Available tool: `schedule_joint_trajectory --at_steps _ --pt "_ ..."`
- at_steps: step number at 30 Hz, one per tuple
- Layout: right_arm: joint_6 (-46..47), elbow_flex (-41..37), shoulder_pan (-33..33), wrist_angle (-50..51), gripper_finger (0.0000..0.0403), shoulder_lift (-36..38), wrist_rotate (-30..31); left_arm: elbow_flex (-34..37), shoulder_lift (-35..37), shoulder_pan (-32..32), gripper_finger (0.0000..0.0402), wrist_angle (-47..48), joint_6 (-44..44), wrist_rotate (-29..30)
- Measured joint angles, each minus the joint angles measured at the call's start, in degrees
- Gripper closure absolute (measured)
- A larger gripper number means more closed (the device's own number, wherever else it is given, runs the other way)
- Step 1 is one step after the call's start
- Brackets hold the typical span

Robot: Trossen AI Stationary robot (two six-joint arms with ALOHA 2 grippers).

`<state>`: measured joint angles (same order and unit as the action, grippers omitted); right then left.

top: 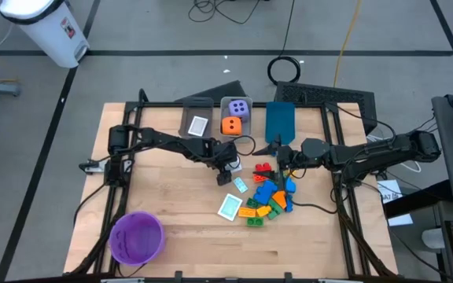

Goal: Pick & Place Toys
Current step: Put the black deck of cards into the black bin

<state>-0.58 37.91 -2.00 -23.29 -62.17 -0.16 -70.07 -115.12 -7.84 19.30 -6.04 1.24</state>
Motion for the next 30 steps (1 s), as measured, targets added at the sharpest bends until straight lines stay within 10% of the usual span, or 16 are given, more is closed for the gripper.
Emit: schedule_joint_trajectory --at_steps 30 --pt "-1.2 -0.02 0.0 3.56 0.0115 4.33 0.07 0.13 31.59 -11.53 0.0079 18.48 -7.02 18.44"
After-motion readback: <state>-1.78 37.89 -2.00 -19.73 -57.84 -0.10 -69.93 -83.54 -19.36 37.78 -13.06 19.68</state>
